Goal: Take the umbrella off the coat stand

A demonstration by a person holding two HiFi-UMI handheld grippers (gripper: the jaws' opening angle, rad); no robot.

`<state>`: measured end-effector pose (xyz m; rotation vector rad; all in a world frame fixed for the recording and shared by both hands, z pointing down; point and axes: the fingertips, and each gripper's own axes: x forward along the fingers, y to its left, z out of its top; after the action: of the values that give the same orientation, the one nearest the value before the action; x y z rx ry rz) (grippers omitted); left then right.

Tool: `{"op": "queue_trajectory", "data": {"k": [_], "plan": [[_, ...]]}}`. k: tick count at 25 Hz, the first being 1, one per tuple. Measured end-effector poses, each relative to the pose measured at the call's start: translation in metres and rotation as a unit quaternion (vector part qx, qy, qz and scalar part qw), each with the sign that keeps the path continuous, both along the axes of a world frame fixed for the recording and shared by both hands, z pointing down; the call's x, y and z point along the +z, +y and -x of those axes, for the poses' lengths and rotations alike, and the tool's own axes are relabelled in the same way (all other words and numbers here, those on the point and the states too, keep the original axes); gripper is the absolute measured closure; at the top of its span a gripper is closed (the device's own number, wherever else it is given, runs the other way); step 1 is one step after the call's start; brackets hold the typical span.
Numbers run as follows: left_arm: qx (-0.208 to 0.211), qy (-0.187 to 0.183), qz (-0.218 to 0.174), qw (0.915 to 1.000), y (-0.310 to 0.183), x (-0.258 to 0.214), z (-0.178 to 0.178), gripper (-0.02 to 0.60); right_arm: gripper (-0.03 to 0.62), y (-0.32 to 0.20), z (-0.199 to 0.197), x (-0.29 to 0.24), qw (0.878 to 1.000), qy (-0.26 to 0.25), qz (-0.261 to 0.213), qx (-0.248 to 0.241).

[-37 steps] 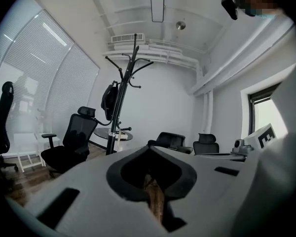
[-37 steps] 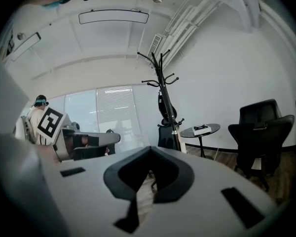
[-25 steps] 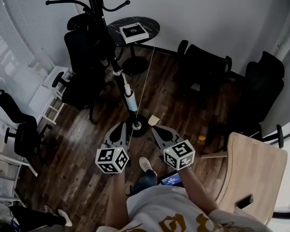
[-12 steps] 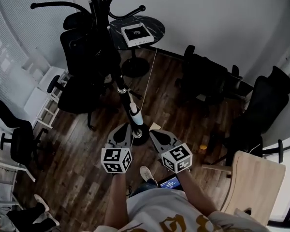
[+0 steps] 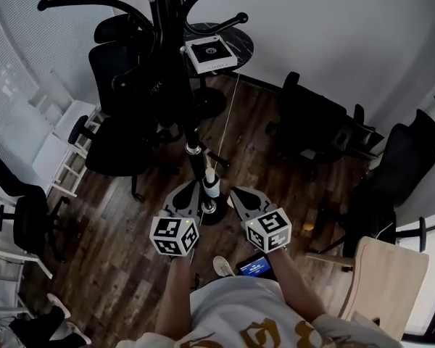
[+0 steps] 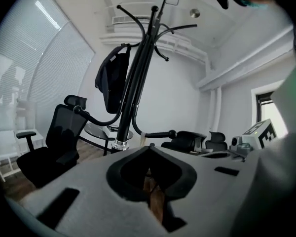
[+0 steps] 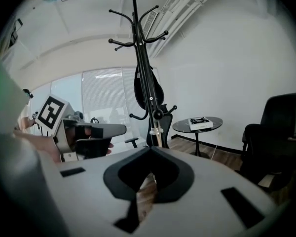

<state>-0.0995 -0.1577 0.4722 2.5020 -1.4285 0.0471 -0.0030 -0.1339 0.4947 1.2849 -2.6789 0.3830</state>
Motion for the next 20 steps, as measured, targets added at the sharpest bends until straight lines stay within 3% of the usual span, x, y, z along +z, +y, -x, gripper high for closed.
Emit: {"op": "queue_trajectory", "data": {"k": [9, 20], "plan": [[0.026, 0.003, 0.006, 0.9996, -0.016, 0.007, -0.011, 0.561, 0.582, -0.021, -0.004, -0.007, 1.000, -0.027, 0.003, 0.007], [0.020, 0.007, 0.007, 0.9997, -0.034, 0.012, -0.006, 0.561, 0.582, -0.040, 0.013, -0.009, 0.998, -0.052, 0.004, -0.031]]}}
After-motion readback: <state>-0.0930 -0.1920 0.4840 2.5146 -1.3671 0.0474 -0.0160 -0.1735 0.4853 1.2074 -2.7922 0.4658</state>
